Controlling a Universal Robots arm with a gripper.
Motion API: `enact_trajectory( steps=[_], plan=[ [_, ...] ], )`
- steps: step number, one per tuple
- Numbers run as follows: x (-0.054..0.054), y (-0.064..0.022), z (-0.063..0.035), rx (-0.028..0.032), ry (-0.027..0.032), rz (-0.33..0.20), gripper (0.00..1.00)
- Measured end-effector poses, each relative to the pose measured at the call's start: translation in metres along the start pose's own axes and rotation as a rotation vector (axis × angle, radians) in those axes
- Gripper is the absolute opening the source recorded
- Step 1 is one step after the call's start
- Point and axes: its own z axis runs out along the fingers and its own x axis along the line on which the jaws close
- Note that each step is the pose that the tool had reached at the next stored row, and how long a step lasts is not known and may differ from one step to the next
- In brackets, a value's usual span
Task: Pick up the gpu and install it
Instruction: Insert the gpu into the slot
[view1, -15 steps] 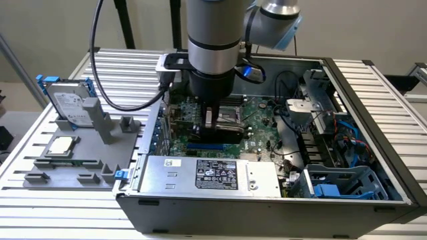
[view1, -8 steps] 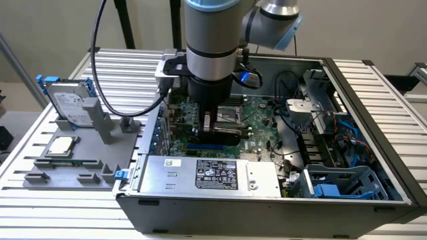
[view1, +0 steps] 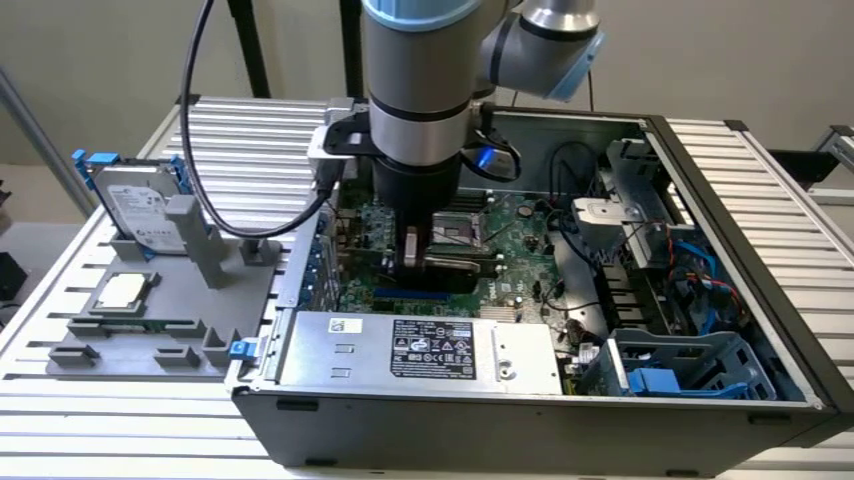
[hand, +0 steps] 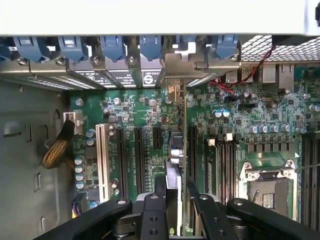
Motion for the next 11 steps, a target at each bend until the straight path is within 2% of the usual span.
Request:
enact_trajectory(
  steps=[11],
  plan=[
    [0.0002, 0.0009, 0.004, -0.0021, -0.0001, -0.026, 0.0]
  ],
)
